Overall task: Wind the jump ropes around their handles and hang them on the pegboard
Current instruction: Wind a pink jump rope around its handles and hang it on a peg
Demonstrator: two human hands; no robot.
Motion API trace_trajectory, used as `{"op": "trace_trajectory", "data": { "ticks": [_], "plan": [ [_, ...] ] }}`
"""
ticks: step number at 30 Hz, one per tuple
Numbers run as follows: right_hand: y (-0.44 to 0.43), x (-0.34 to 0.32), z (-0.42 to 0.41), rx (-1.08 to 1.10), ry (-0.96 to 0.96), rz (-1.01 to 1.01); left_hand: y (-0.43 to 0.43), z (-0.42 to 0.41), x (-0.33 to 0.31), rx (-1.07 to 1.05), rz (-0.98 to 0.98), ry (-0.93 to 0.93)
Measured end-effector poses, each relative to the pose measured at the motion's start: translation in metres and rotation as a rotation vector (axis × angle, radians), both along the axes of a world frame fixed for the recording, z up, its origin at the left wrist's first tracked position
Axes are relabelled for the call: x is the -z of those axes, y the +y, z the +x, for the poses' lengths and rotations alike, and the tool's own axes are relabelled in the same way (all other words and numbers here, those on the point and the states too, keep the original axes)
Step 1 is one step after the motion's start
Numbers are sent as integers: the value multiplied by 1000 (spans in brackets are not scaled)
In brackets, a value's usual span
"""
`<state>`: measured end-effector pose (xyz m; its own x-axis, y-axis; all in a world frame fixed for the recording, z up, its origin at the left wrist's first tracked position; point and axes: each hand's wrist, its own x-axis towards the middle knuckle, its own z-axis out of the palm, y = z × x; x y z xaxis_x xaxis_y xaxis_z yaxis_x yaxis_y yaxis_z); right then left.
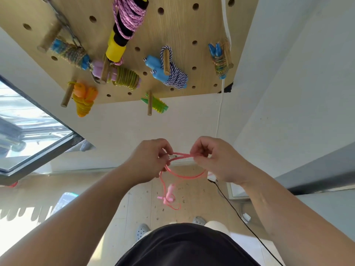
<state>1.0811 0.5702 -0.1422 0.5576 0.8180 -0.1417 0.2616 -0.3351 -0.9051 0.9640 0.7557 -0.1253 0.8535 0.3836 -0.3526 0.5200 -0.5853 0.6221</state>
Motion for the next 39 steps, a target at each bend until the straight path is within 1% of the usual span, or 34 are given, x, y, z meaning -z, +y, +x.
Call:
{"op": "trace_trajectory", "data": {
  "ticks": [1, 3, 4, 5, 6, 7, 9, 10, 11, 12, 13, 14, 15, 16, 17, 19, 20, 21, 22, 24, 25, 26, 27, 28, 29, 30, 31, 32, 33, 34, 35, 36, 38, 39],
  "plan": [
    [-1, 1, -2, -27, -11, -52, 1, 0, 3, -12, 77, -37],
    [-2, 7, -8, -82, -7, -126, 0, 1, 8, -40, 168, -144],
    [-3, 9, -10, -117, -4, -121, -2, 2, 8, -81, 173, -205],
    [-4, 11, -12, -151, 1, -94, -2, 4, 7, -168, 128, -269],
    [-6, 12, -13, -175, 7, -62, -1, 7, 7, -304, 39, -334],
    [-7, 12, -13, -185, 21, -29, 2, 9, 7, -475, -91, -394],
    [-10, 14, -12, -164, 87, 27, 9, 12, 7, -796, -461, -451],
    [-10, 14, -12, -136, 127, 42, 11, 12, 6, -884, -670, -449],
    [-8, 15, -12, -96, 148, 35, 10, 12, 3, -910, -847, -429],
    [-7, 16, -12, -51, 153, 13, 7, 11, 2, -886, -958, -402],
    [-5, 16, -11, -17, 136, -27, 4, 11, 0, -822, -997, -378],
    [-3, 18, -11, -18, 112, -87, -1, 12, -4, -730, -960, -358],
    [-2, 19, -12, -48, 108, -142, -5, 13, -9, -621, -840, -334],
    [-1, 20, -13, -77, 117, -164, -8, 15, -14, -499, -650, -309],
    [-1, 21, -15, -83, 126, -146, -8, 17, -17, -378, -420, -293],
    [-2, 21, -13, 9, 161, -46, -3, 20, -16, -177, 40, -240],
    [-3, 20, -11, 90, 215, 36, 3, 21, -12, -118, 189, -188],
    [-5, 19, -7, 167, 295, 133, 9, 20, -7, -84, 272, -131],
    [-7, 17, -3, 226, 371, 229, 15, 17, 0, -70, 316, -80],
    [-9, 14, 4, 296, 436, 353, 22, 9, 16, -92, 374, -10],
    [-9, 13, 6, 319, 439, 385, 22, 5, 23, -97, 419, -11],
    [-8, 12, 7, 348, 444, 405, 22, 1, 29, -108, 454, -52],
    [-7, 11, 7, 386, 475, 429, 22, -1, 32, -135, 450, -111],
    [-7, 8, 9, 435, 541, 464, 21, -1, 33, -216, 356, -199],
    [-7, 5, 11, 485, 637, 518, 20, 1, 30, -371, 133, -307],
    [-8, 2, 14, 519, 732, 568, 16, 5, 23, -563, -204, -410],
    [-9, 1, 16, 528, 802, 598, 11, 11, 15, -742, -575, -471],
    [-10, -1, 17, 518, 841, 597, 6, 14, 7, -857, -897, -499],
    [-11, -2, 16, 501, 848, 566, 0, 18, 0, -906, -1112, -503],
    [-10, -1, 16, 485, 826, 519, -4, 22, -6, -928, -1237, -511],
    [-10, 1, 16, 473, 790, 469, -8, 25, -11, -930, -1294, -516],
    [-8, 4, 15, 463, 751, 418, -10, 27, -14, -919, -1311, -496],
    [-8, 12, 16, 440, 664, 323, -13, 25, -17, -826, -1245, -393],
    [-8, 16, 16, 429, 620, 278, -14, 23, -17, -742, -1146, -341]
  ]
}}
